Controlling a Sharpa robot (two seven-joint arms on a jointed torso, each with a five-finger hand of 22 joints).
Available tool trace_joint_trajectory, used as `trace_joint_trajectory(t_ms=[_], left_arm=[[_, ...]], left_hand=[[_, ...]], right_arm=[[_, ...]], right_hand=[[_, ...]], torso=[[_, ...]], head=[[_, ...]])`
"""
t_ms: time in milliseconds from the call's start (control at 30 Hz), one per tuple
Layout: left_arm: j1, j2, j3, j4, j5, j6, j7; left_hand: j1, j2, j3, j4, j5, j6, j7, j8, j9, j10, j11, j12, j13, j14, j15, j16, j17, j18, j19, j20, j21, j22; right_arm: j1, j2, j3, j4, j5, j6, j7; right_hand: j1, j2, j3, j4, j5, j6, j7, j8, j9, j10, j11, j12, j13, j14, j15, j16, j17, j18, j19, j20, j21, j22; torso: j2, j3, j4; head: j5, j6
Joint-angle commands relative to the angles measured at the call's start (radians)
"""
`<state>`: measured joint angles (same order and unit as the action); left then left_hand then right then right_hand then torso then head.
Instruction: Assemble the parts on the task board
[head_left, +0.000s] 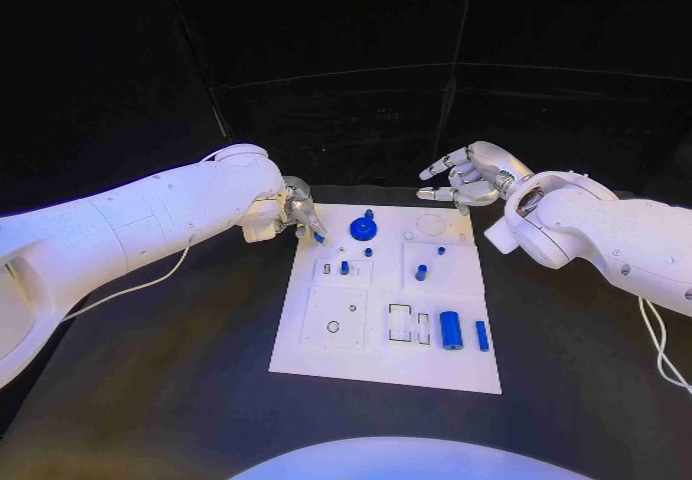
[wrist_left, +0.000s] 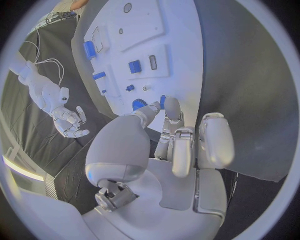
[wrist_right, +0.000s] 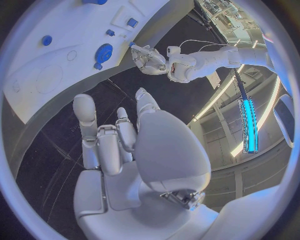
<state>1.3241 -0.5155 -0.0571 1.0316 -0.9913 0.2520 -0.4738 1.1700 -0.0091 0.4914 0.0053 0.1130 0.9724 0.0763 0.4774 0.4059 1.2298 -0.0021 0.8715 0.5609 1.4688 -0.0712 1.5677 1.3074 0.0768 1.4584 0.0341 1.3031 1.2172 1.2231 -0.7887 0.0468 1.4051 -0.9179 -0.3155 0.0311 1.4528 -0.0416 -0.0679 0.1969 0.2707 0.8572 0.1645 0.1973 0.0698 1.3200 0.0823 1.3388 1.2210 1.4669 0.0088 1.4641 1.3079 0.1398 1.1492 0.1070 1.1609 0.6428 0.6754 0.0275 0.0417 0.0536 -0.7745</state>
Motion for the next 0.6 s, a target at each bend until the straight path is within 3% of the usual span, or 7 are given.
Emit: trace_joint_trajectory(t_ms=[33, 400, 600], left_arm=[[0.002, -0.037, 0.0, 0.071, 0.051, -0.143, 0.016], [-0.02, -0.143, -0.007, 0.262, 0.061, -0.291, 0.016], [-0.036, -0.174, -0.029, 0.324, 0.023, -0.323, 0.001]], left_hand=[[-0.011, -0.006, 0.147, -0.132, 0.007, 0.005, -0.012, 0.01, 0.007, 0.023, -0.013, 0.009, 0.004, 0.102, -0.006, 0.003, 0.263, -0.001, 0.008, -0.003, 0.005, 0.003], [-0.03, -0.033, 0.186, -0.135, 0.028, 0.007, -0.018, 0.034, 0.021, 0.046, -0.019, 0.034, 0.038, 0.102, -0.011, 0.003, 0.263, -0.001, 0.011, -0.008, 0.006, 0.007], [-0.034, -0.039, 0.195, -0.135, 0.036, 0.008, -0.019, 0.039, 0.025, 0.05, -0.02, 0.034, 0.038, 0.102, -0.012, 0.003, 0.263, -0.002, 0.012, -0.009, 0.007, 0.009]], right_arm=[[0.002, -0.002, 0.001, 0.0, 0.002, 0.004, 0.01], [0.002, -0.006, 0.001, -0.001, 0.002, 0.004, 0.01], [0.002, -0.007, 0.001, -0.001, 0.002, 0.005, 0.01]], right_hand=[[-0.007, 0.003, -0.005, -0.002, 0.005, -0.003, 0.003, 0.004, 0.0, -0.003, -0.002, 0.001, 0.001, 0.05, -0.007, -0.004, 0.024, 0.019, -0.006, 0.0, -0.005, -0.001], [-0.007, 0.003, -0.005, -0.002, 0.005, -0.003, 0.003, 0.004, 0.0, -0.003, -0.002, 0.001, 0.001, 0.05, -0.007, -0.004, 0.024, 0.019, -0.006, 0.0, -0.005, -0.001], [-0.007, 0.003, -0.005, -0.002, 0.005, -0.003, 0.003, 0.004, 0.0, -0.003, -0.002, 0.001, 0.001, 0.05, -0.007, -0.004, 0.024, 0.019, -0.006, 0.0, -0.005, -0.001]], torso=[[0.001, -0.0003, 0.0014], [0.0, -0.0001, 0.0001], [0.0, 0.0, -0.0012]], head=[[0.0, 0.0], [0.009, -0.004], [0.013, -0.005]])
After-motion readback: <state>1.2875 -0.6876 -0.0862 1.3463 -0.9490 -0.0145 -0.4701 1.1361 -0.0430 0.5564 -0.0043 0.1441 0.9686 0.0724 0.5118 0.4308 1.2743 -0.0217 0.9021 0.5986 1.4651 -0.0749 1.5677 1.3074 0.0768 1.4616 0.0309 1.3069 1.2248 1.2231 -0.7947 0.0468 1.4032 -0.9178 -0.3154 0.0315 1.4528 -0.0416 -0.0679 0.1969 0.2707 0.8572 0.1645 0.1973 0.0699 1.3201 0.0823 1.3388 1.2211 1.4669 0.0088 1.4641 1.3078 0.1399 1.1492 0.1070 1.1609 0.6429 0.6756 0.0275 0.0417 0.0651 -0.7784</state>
